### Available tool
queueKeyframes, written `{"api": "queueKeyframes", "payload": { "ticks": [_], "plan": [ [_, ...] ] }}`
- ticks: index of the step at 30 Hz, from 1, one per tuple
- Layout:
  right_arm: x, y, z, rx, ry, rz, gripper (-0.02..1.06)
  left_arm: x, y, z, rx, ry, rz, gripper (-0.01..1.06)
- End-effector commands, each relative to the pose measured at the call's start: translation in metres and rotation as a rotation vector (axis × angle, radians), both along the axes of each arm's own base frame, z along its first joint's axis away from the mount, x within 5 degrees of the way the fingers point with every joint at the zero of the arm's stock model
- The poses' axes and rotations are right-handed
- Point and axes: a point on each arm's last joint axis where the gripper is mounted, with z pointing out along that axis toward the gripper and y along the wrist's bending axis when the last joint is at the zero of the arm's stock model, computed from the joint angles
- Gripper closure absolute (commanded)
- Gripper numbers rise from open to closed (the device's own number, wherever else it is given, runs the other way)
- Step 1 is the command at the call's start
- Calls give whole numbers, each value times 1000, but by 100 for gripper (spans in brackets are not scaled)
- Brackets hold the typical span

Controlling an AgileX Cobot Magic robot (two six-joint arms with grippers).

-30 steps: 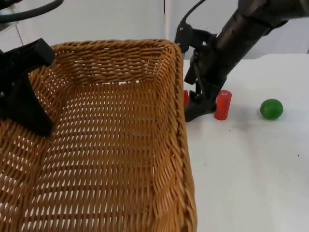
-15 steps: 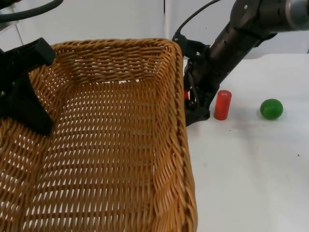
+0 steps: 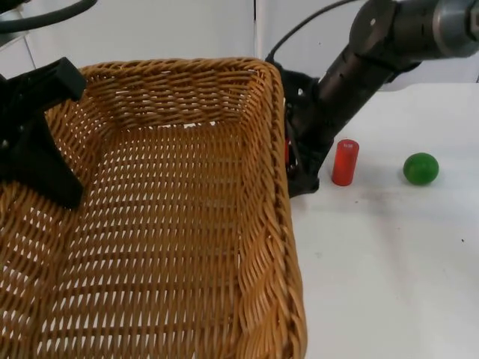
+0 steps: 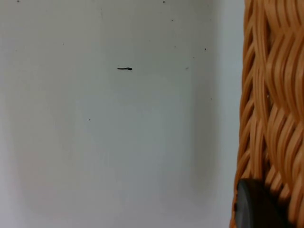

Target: Pick up the basket with the left hand and place the object to the left of the red cylinder into the basket with the right hand.

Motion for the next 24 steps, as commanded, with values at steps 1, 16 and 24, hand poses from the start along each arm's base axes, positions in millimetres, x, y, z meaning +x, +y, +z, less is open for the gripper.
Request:
{"api": "queueKeyframes", "payload": {
  "ticks": [1,16,24],
  "plan": [
    [-1,4,-1,2,-5,-1,8,0,-2,5,-34,-9,14,105],
    [4,4,0,12,-55,-24,32,0,-2,5,-34,-9,14,105],
    [7,4,1,18,-93,-31,80,0,-2,5,-34,-8,16,105]
  ]
}}
